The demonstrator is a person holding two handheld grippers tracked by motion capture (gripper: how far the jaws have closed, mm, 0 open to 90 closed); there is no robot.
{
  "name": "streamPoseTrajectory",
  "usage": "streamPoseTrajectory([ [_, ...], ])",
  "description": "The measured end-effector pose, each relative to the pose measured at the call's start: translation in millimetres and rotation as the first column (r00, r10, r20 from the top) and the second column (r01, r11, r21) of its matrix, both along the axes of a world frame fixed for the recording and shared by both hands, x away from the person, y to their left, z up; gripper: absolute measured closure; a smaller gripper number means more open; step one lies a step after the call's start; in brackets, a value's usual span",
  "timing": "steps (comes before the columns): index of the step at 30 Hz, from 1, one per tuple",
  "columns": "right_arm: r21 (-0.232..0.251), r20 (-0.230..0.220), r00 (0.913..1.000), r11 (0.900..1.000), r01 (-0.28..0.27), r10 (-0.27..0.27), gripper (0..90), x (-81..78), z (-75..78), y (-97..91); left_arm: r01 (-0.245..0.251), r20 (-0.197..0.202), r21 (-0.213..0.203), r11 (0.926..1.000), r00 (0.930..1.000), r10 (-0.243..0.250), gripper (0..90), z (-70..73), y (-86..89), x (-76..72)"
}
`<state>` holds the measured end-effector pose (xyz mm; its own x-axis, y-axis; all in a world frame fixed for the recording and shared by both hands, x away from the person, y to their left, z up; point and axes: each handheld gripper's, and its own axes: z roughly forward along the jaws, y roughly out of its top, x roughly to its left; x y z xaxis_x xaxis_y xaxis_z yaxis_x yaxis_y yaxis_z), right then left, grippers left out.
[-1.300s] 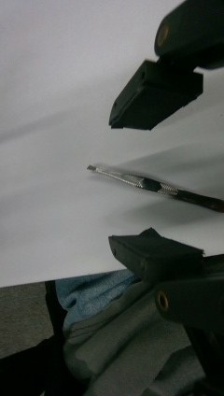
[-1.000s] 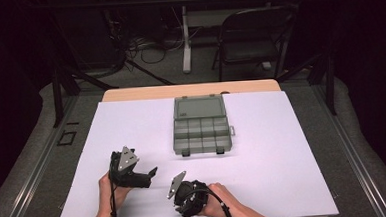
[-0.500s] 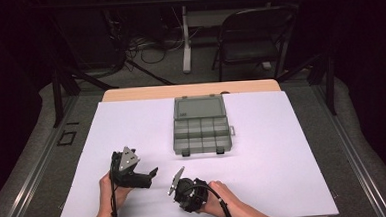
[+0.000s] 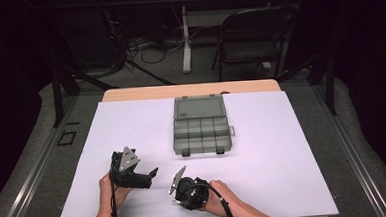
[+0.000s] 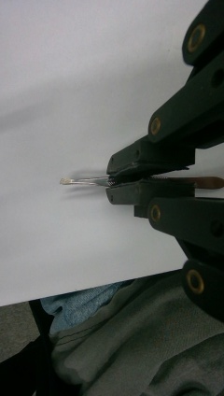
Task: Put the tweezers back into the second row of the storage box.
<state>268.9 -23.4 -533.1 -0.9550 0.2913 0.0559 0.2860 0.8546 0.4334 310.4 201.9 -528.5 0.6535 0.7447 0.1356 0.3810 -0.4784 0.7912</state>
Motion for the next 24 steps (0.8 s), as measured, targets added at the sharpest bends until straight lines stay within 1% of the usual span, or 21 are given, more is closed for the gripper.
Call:
streamPoseTrajectory([
  [4, 0.025, 0.005, 0.9999, 0.9996, 0.015, -0.015, 85.4, 1.5, 4.9, -3.7, -0.002, -0.003, -0.002, 1.0, 1.0, 0.002, 0.2, -0.1, 1.6, 0.6],
  [6, 0.029, 0.013, 0.9998, 0.9995, 0.012, -0.012, 85.5, 2.8, 6.6, -5.7, -0.002, -0.002, -0.003, 1.0, 1.0, 0.002, 0.2, -0.1, 1.7, 0.6],
  [8, 0.038, 0.012, 0.9997, 0.9991, 0.018, -0.019, 85.5, 3.4, 8.0, -7.1, -0.002, -0.003, -0.004, 1.0, 1.0, 0.002, 0.2, -0.1, 1.6, 0.5],
  [16, 0.057, 0.016, 0.9995, 0.998, 0.027, -0.028, 85.5, 4.4, 14.5, -12.5, 0.0, -0.004, -0.002, 1.0, 1.0, 0.0, 0.2, -0.3, 1.2, 0.3],
  [24, 0.072, 0.036, 0.9984, 0.9966, 0.04, -0.043, 85.6, 8.6, 21.3, -20.7, 0.004, -0.003, -0.001, 1.0, 1.0, -0.004, 0.2, -0.1, 1.1, 0.2],
])
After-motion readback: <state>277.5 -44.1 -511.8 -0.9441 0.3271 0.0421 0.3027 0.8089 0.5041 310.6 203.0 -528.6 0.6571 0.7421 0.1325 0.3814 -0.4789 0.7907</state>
